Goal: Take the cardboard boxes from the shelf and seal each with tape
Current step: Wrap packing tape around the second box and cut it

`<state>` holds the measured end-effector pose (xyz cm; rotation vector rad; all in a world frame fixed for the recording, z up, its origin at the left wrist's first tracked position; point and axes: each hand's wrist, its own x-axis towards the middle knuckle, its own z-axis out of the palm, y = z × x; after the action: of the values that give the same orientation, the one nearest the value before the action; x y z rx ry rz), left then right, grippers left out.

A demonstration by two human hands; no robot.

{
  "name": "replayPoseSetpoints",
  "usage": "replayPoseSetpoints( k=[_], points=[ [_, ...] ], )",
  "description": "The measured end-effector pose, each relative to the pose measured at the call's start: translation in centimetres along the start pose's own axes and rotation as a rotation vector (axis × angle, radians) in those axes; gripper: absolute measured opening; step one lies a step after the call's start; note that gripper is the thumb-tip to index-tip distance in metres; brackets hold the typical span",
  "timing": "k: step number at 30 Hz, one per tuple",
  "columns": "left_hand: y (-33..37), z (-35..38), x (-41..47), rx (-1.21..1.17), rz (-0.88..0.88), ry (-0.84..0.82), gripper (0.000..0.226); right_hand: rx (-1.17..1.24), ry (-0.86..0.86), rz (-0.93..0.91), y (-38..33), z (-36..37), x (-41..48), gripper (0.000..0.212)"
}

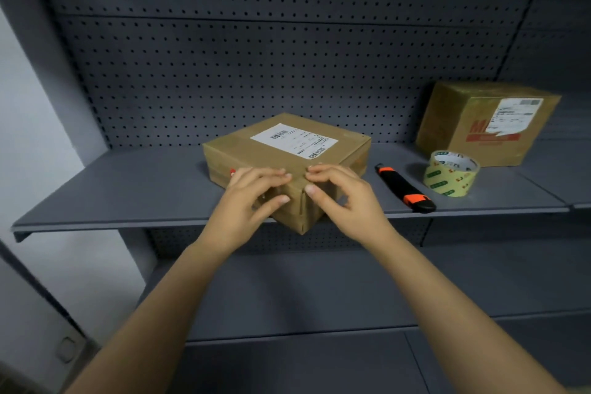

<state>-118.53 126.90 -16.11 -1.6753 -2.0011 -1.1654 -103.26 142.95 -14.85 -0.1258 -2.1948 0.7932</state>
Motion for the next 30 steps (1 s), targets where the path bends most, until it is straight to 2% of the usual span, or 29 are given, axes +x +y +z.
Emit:
replayPoseSetpoints(
  k=[3,9,14,16,20,25,30],
  points=[
    [-0.7,0.2,0.8,-0.046,0.032,0.032,0.036,0.013,0.006,0.022,0.0,0.5,-0.3,0.028],
    [-1.4,0.5,1.6,-0.092,0.112,0.076,0.035,-0.072,0.012,-0.047,0.5,1.0,-0.7,0.044],
    [-2.0,0.9,1.5,-0.095,0.146,0.057,0.038,-0.12,0.045,-0.06,0.3,2.3,-0.9,0.052],
    [-2.5,0.7,1.3,-0.078,0.178,0.016,0.045,-0.119,-0.003,-0.066,0.4,1.8,-0.9,0.056],
    [-3.1,0.6,1.6,-0.079,0.19,-0.016,0.058,-0.156,-0.217,-0.12,1.1,-0.9,-0.2,0.066],
    [-2.5,1.5,1.3,-0.044,0.157,0.02,0.055,-0.216,-0.164,-0.214,2.0,-1.0,0.9,0.056],
    [-0.6,0.8,0.0,-0.028,0.086,0.018,0.055,-0.151,-0.158,-0.242,1.6,-1.6,2.0,0.049]
  ],
)
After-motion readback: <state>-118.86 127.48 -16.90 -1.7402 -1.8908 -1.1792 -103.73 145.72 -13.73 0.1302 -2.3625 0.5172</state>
